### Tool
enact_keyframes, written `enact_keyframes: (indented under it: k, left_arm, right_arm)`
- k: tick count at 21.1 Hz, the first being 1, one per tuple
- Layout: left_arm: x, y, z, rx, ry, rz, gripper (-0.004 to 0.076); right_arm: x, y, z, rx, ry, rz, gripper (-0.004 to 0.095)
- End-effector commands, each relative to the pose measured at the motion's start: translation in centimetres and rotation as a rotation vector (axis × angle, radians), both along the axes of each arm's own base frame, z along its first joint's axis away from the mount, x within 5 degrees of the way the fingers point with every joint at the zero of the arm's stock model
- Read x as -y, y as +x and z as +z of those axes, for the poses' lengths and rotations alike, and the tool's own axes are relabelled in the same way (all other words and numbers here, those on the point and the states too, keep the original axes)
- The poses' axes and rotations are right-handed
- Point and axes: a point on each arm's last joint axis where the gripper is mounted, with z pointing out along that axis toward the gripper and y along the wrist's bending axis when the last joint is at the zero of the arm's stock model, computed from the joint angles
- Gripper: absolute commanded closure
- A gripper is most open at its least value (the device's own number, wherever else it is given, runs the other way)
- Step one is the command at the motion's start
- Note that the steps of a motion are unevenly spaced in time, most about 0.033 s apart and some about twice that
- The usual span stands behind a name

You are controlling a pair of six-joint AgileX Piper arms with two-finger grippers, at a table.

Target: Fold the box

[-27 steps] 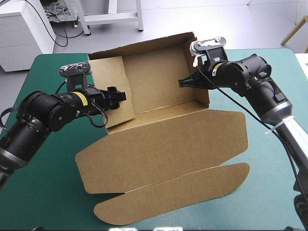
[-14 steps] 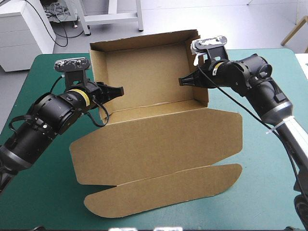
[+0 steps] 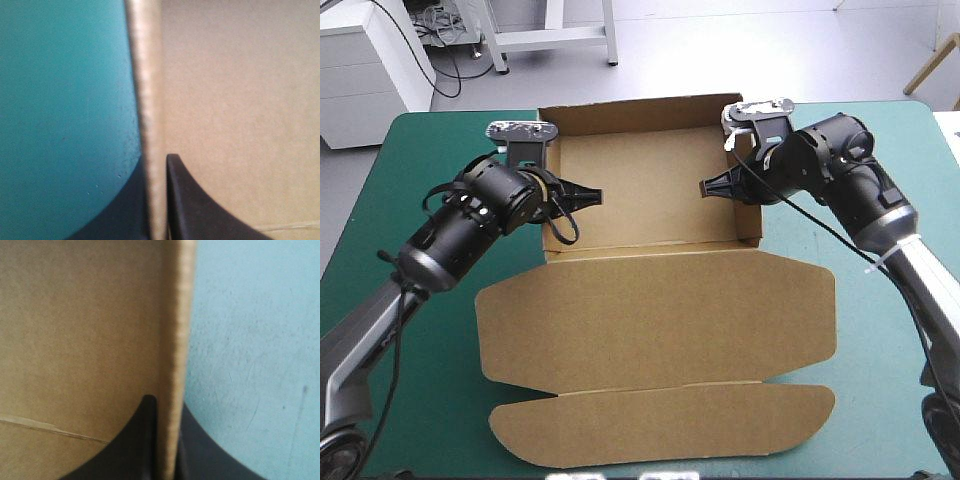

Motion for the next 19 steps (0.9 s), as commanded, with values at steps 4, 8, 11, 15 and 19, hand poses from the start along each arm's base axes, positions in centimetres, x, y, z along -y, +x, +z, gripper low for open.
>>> enact_keyframes:
  k: [4, 8, 11, 15, 19]
  left_arm:
    - [1.9, 2.3, -1.5, -0.079, 0.064, -0.046, 0.0734]
    - [3.0, 3.6, -5.3, -0.229, 0.155, -0.067, 0.0734]
    - [3.1, 4.4, -6.5, -0.266, 0.149, -0.056, 0.0734]
    - [1.9, 5.6, -8.0, -0.382, 0.071, -0.038, 0.0734]
    - [1.5, 6.1, -8.5, -0.388, 0.107, -0.037, 0.0734]
  right_arm:
    - [-1.0, 0.5, -1.0, -0.091, 0.007, 0.047, 0.0924]
    - [-1.1, 2.3, -4.3, -0.188, -0.039, 0.033, 0.0926]
    - [-0.5, 3.5, -7.5, -0.256, -0.067, 0.006, 0.0927]
    - [-0.5, 4.0, -9.1, -0.287, -0.049, -0.005, 0.0927]
    - [-0.6, 4.2, -9.1, -0.267, -0.043, -0.006, 0.0927]
